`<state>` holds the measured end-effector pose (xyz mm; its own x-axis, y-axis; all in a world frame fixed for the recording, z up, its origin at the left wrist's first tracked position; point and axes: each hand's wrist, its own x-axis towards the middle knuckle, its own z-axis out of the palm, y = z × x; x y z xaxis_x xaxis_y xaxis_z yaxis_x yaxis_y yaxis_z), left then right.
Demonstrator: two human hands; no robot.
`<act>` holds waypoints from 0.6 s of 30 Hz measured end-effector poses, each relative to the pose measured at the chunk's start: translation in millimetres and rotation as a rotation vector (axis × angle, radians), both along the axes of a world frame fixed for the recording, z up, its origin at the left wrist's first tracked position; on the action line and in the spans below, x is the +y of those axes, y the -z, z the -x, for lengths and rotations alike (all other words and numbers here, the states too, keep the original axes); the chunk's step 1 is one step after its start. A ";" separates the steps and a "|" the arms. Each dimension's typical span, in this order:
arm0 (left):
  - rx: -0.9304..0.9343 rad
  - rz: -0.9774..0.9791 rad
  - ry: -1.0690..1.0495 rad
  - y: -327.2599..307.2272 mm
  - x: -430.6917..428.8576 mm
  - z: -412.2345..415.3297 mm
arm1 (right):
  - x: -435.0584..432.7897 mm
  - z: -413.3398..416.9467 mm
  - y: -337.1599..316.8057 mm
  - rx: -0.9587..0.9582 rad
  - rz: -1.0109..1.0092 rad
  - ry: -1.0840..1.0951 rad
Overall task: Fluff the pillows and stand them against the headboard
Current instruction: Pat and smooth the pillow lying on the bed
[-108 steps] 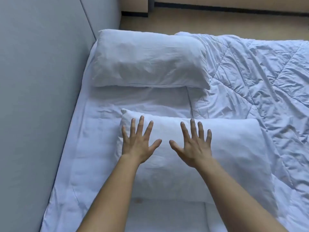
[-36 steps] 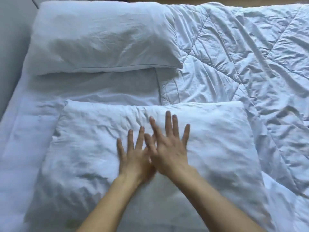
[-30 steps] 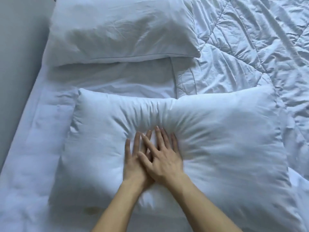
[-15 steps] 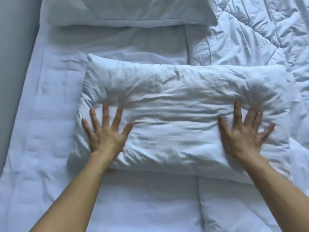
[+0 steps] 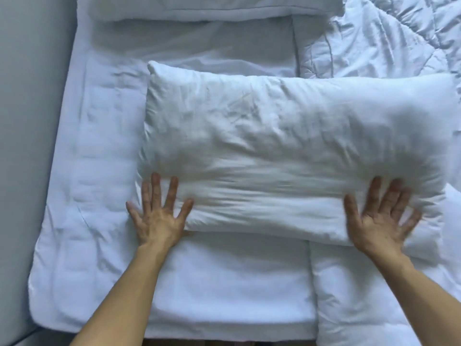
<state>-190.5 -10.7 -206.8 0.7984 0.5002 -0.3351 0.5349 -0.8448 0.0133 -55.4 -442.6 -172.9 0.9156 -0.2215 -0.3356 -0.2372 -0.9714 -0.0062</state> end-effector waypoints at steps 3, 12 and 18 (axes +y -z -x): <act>0.050 0.090 -0.134 -6.8 -8.1 2.5 | -13.3 9.0 -4.2 0.075 -0.033 0.093; -0.339 0.077 0.154 -72.4 -116.8 -78.9 | 90.8 -7.6 -51.8 -0.326 -0.338 -0.219; -0.265 0.012 0.310 -46.7 -143.1 -189.7 | 162.6 -77.5 -14.0 -0.262 -0.207 -0.323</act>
